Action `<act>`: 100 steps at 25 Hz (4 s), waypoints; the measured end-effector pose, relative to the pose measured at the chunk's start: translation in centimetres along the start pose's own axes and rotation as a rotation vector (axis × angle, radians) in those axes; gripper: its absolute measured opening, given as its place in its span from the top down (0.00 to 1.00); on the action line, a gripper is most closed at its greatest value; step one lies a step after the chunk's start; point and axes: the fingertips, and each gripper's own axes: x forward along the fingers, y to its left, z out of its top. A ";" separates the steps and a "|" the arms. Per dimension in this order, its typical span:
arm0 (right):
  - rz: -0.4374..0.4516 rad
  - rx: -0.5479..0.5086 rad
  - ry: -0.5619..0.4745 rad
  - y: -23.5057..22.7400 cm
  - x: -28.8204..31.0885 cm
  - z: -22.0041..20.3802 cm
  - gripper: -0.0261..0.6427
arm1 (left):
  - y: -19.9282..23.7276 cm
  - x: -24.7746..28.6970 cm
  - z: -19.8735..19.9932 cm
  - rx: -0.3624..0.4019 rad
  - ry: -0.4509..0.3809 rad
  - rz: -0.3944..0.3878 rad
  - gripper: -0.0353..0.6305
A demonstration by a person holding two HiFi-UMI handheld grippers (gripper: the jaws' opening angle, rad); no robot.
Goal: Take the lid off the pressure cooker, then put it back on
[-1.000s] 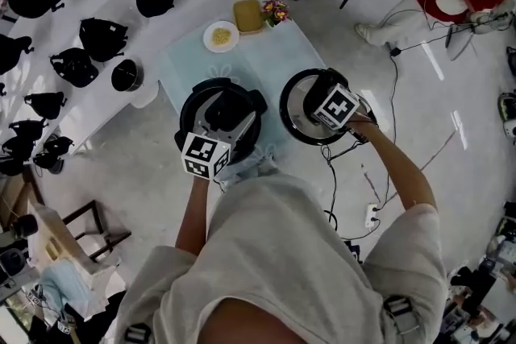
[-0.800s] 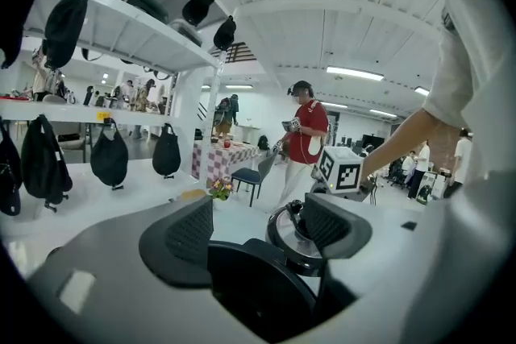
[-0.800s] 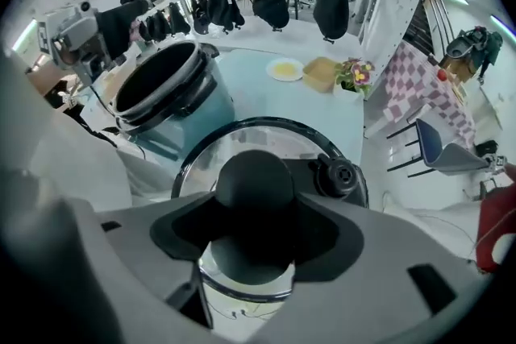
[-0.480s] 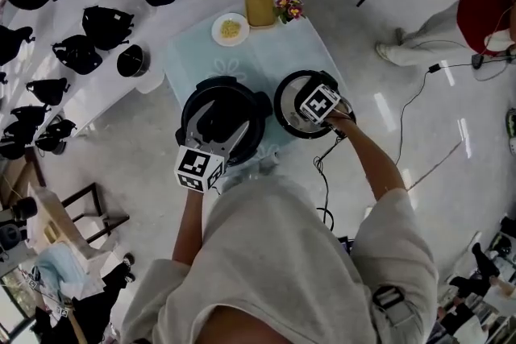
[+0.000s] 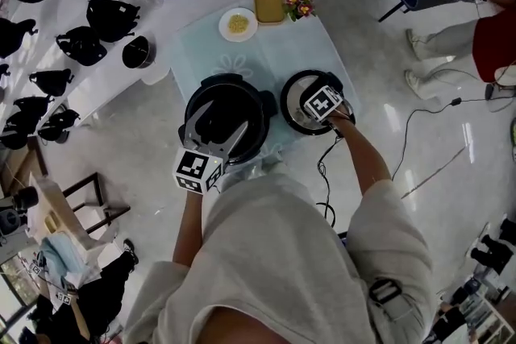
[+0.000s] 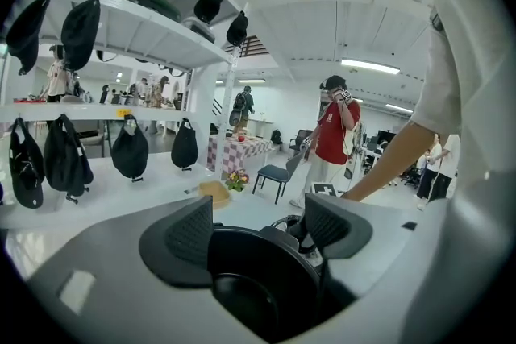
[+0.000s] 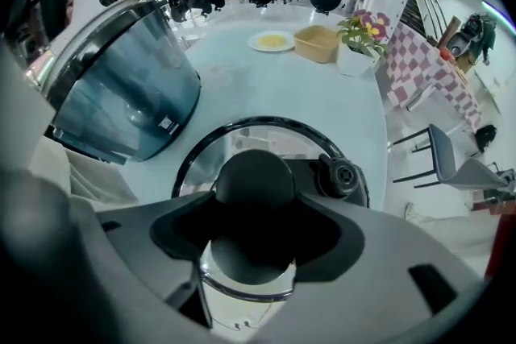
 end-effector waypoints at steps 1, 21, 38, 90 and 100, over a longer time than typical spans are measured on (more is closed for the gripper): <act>0.000 -0.001 0.000 0.0 0.0 0.1 0.55 | 0.0 0.1 -0.1 -0.005 0.000 -0.001 0.44; -0.099 0.137 -0.579 2.7 -12.9 4.1 0.51 | 0.5 -0.5 0.4 0.001 -0.033 -0.013 0.44; -0.197 0.082 -1.177 14.4 -33.2 12.0 0.52 | 3.0 -5.7 4.4 0.032 -0.179 0.075 0.44; -0.162 0.233 -0.644 3.9 -14.7 4.1 0.51 | -0.9 -0.9 4.7 0.079 -0.143 -0.064 0.44; -0.045 0.196 -0.239 0.9 -4.2 0.9 0.50 | 0.8 -2.3 4.1 0.063 -0.130 0.005 0.44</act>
